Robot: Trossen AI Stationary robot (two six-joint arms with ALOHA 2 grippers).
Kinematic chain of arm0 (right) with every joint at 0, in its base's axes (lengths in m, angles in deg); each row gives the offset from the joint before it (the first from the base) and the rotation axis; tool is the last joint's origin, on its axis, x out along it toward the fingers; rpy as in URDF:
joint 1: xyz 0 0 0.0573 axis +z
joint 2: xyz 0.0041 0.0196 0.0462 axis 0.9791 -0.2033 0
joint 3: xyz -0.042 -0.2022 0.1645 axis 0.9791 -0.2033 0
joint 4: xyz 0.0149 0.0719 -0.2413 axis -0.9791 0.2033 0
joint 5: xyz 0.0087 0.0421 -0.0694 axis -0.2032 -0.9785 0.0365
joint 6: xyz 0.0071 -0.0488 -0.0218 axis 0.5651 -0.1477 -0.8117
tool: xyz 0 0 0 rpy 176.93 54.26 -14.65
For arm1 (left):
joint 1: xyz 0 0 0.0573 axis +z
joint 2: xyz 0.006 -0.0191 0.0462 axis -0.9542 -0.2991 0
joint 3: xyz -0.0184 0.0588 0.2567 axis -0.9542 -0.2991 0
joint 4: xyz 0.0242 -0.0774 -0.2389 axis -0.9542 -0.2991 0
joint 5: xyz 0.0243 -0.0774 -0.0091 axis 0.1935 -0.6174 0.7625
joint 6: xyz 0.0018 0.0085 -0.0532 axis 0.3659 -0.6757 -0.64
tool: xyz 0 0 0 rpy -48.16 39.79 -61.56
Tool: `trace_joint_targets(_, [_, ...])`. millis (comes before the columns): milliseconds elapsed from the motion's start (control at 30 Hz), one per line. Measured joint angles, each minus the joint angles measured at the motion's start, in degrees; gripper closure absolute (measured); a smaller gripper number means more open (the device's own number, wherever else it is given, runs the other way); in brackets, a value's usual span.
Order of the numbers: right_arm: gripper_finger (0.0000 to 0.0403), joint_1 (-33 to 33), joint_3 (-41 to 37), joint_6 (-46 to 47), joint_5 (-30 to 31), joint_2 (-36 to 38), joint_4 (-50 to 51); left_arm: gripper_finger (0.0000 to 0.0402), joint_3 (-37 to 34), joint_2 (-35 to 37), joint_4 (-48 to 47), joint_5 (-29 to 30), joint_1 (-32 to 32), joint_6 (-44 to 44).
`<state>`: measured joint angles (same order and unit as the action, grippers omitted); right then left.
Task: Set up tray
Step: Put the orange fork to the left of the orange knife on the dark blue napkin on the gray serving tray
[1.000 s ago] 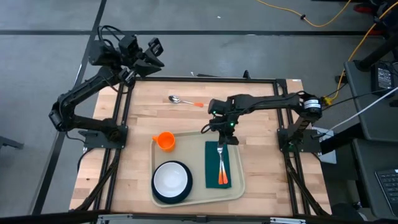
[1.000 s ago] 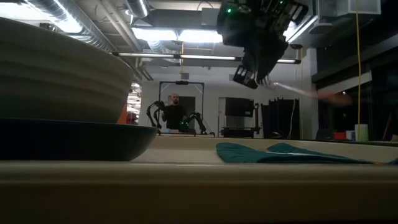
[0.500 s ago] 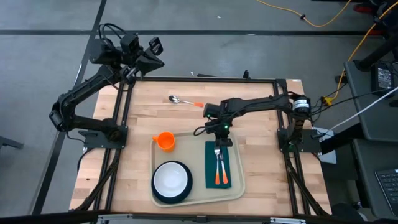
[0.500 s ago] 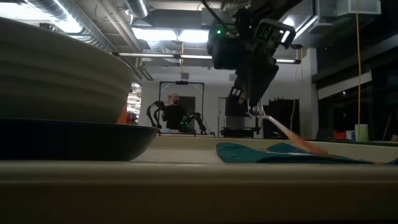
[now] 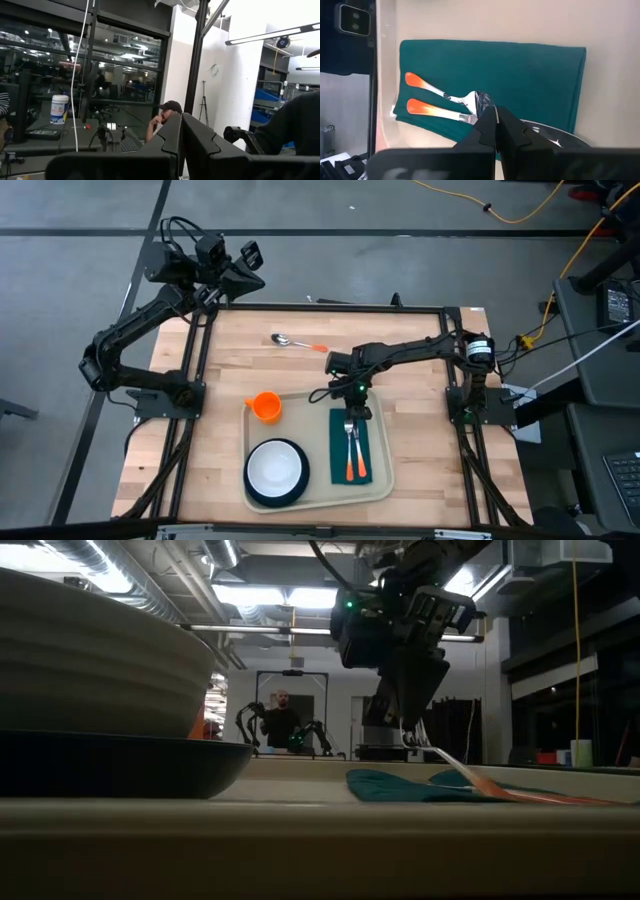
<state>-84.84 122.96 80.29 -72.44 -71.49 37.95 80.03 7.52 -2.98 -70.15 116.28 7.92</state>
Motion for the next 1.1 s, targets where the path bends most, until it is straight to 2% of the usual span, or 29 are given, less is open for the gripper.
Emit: trace_joint_targets(1100, [0.0396, 0.02, -1.12, -0.17, 1.12, 0.00, -3.30, 0.0391, 0.00, 0.00, 0.02, 0.28, -0.02, -0.50])
